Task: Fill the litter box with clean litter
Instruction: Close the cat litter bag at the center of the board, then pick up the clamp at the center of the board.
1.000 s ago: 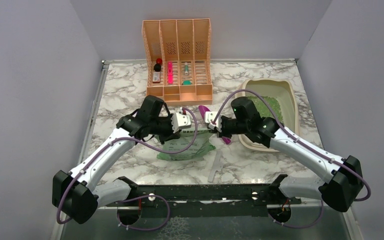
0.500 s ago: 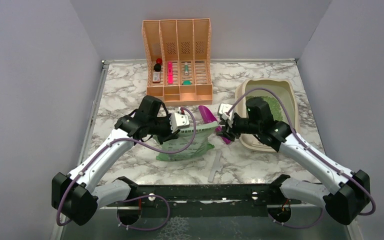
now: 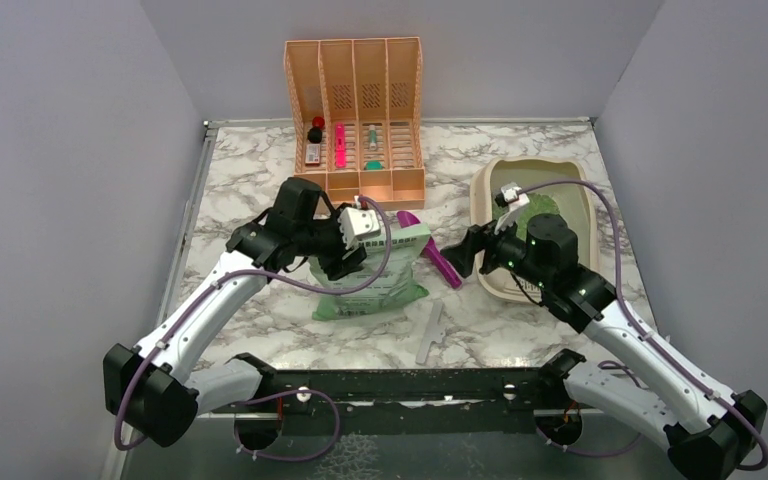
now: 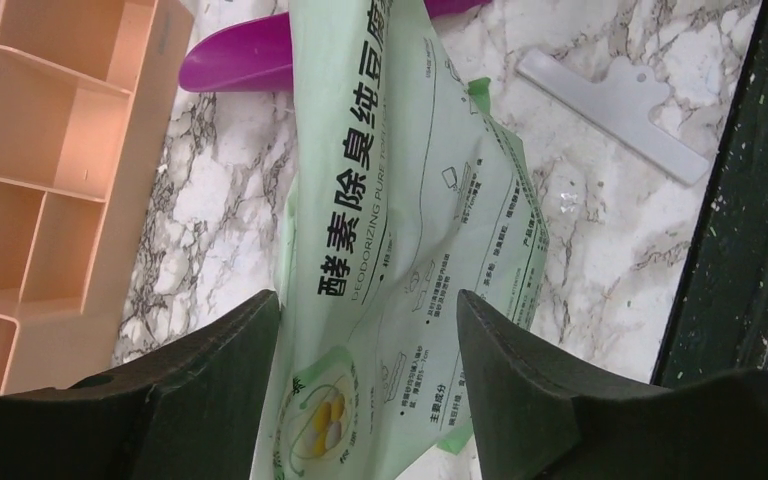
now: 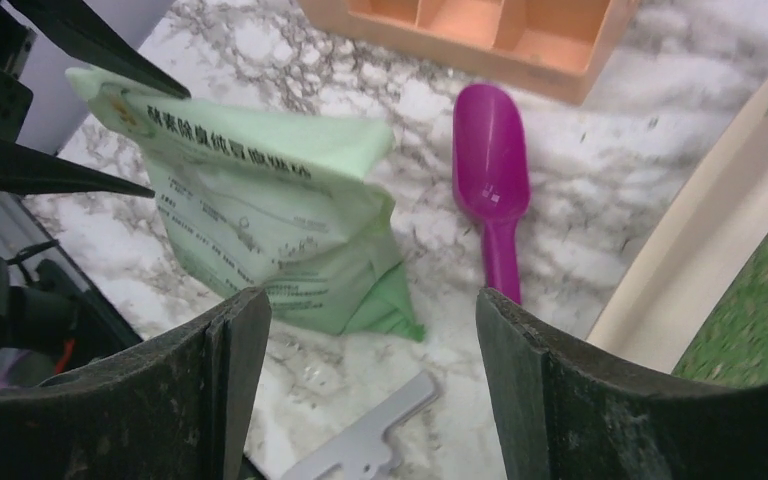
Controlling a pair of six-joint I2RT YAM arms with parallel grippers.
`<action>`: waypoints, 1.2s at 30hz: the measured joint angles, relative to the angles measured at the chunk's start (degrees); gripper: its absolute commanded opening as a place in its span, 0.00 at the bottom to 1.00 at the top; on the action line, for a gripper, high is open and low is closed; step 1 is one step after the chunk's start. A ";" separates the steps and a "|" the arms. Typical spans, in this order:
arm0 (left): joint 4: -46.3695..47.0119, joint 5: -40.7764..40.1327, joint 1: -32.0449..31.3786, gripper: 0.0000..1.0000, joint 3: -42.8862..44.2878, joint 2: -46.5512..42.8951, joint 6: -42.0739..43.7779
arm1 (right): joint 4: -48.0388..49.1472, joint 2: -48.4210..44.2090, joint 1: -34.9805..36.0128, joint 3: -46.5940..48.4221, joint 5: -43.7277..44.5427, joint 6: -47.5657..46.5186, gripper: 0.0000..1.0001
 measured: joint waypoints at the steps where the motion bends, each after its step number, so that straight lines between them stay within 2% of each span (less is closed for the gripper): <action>1: 0.44 -0.39 0.00 0.67 0.33 0.37 -0.37 | -1.14 -0.11 0.00 -0.31 0.31 2.51 0.79; 6: 1.53 -2.29 0.04 0.70 0.92 1.62 -1.66 | -6.93 -0.39 0.00 -2.14 -0.11 13.53 0.78; 9: 2.58 -3.89 0.04 0.83 0.92 1.84 -2.12 | -8.15 -1.29 0.00 -4.98 -1.84 18.23 0.73; 12: 3.74 -5.84 0.04 0.86 0.92 2.21 -2.93 | -9.79 -0.72 0.00 -6.36 -4.00 21.16 0.71; 16: 5.35 -7.19 0.11 0.98 1.05 2.29 -4.09 | -11.85 0.98 0.68 -6.54 -5.09 24.35 0.68; 21: 7.82 -7.82 0.11 0.99 1.88 1.57 -5.84 | -14.10 1.51 3.82 -7.34 -4.02 27.39 0.66; 28: 10.08 -9.40 0.11 0.99 3.72 -1.40 -9.79 | -16.06 8.57 16.48 -7.34 5.33 33.99 0.53; 31: 11.13 -10.21 0.11 0.99 3.74 -3.30 -12.00 | -16.48 10.80 20.31 -7.56 9.68 38.58 0.54; 36: 13.03 -11.17 0.11 0.99 3.72 -7.17 -15.67 | -17.31 12.02 22.77 -9.53 14.34 45.86 0.53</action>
